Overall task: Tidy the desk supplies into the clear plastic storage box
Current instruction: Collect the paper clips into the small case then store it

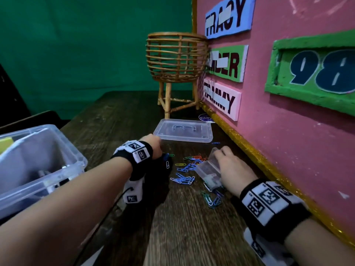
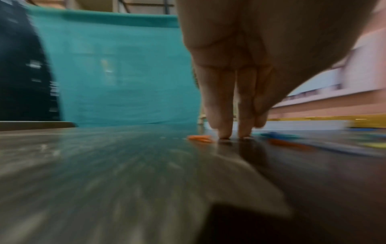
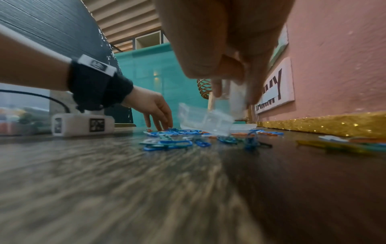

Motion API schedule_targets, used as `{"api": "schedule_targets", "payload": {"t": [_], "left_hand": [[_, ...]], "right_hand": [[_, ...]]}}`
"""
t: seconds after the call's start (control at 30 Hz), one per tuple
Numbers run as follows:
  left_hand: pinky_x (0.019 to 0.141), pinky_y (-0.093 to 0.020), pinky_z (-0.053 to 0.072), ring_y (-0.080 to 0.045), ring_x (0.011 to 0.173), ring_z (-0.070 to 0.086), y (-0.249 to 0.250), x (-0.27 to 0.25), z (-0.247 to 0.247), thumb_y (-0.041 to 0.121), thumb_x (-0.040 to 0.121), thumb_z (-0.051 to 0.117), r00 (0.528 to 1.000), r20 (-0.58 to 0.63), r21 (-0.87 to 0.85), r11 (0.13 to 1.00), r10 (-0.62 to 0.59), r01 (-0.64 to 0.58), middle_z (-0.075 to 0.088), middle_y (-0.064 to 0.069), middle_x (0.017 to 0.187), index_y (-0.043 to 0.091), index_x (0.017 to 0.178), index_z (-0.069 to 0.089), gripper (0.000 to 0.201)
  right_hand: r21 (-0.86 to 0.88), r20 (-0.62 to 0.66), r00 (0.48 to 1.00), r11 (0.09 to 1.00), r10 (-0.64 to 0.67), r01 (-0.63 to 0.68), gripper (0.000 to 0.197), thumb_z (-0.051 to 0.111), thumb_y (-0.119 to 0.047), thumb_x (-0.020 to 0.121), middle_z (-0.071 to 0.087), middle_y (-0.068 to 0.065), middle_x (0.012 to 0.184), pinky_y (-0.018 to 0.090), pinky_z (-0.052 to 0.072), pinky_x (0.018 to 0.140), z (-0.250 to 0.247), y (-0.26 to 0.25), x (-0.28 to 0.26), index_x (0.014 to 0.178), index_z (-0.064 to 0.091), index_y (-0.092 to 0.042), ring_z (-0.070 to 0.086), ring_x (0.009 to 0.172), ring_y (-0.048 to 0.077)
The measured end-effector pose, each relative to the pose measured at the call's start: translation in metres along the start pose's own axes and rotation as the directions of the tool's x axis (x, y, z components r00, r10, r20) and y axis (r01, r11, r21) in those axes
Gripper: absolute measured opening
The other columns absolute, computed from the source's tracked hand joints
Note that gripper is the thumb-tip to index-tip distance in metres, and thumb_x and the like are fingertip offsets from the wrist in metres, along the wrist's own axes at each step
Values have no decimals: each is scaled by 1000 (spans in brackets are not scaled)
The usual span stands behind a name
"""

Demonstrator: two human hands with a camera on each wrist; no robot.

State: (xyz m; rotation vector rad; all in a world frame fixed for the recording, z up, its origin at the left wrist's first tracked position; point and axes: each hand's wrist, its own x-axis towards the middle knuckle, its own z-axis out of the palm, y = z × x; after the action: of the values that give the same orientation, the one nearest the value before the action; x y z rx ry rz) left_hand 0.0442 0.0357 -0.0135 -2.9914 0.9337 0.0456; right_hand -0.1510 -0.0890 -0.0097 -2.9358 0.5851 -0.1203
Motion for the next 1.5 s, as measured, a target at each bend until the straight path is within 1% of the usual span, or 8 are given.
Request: {"api": "schedule_targets", "payload": {"t": [0.33,0.5,0.57,0.63,0.73,0.9,1.17,1.5], "left_hand": [[87,-34,46,-24,99,58,41,-67,1,32,82,43,833,-239,-368,748,498,-553,63,-11,110,6,113,53,42],[84,-33,45,-30,101,59,44,-65,4,9,89,51,858,-371,-352,801,355,-483,64,-14,107,5,109,53,21],[85,-34,45,-31,104,58,40,-60,3,8,91,46,875,-389,-307,855,289,-419,62,-15,112,6,115,49,25],[83,-36,45,-32,105,58,34,-56,1,12,93,41,890,-402,-289,892,217,-348,59,-14,117,8,118,46,26],[82,-39,46,-32,106,58,25,-48,-2,22,96,40,906,-405,-267,931,125,-248,56,-12,121,11,118,45,25],[82,-40,48,-31,106,59,13,-32,-3,38,94,43,911,-412,-234,964,20,-127,59,-11,119,13,116,44,32],[80,-38,48,-32,103,60,12,-19,1,42,93,44,907,-420,-209,971,23,-121,61,-11,117,15,116,45,35],[79,-37,49,-31,99,61,12,-8,0,47,94,39,924,-382,-234,965,18,-116,63,-10,114,15,115,45,38]], "right_hand": [[177,-75,977,961,-200,210,60,54,9,78,34,7,127,39,41,79,-10,-22,-27,129,34,-16,56,103,34],[217,-172,970,954,-171,207,66,52,-2,86,23,8,142,28,36,70,-6,-23,-33,140,19,-19,60,98,30],[179,-136,989,981,-50,74,80,51,-25,91,5,12,154,37,43,92,1,-20,-31,147,-6,-20,51,119,34],[80,-10,991,988,133,-131,87,46,-45,91,-10,18,156,49,24,112,7,-12,-27,146,-15,-15,22,140,38],[-45,148,915,927,376,-373,102,37,-68,83,-15,25,153,55,11,114,14,0,-17,145,-13,-4,-1,144,39],[-97,294,791,841,536,-533,131,27,-93,58,-14,26,153,52,8,116,23,18,-10,146,-11,-3,2,143,42],[117,437,875,951,210,-287,115,15,-87,69,-21,19,153,48,-1,117,20,-8,-14,145,-17,-6,-12,143,35],[-39,364,750,814,552,-580,131,21,-94,57,-10,21,155,47,7,118,21,38,13,147,-5,-3,3,144,37]]}}
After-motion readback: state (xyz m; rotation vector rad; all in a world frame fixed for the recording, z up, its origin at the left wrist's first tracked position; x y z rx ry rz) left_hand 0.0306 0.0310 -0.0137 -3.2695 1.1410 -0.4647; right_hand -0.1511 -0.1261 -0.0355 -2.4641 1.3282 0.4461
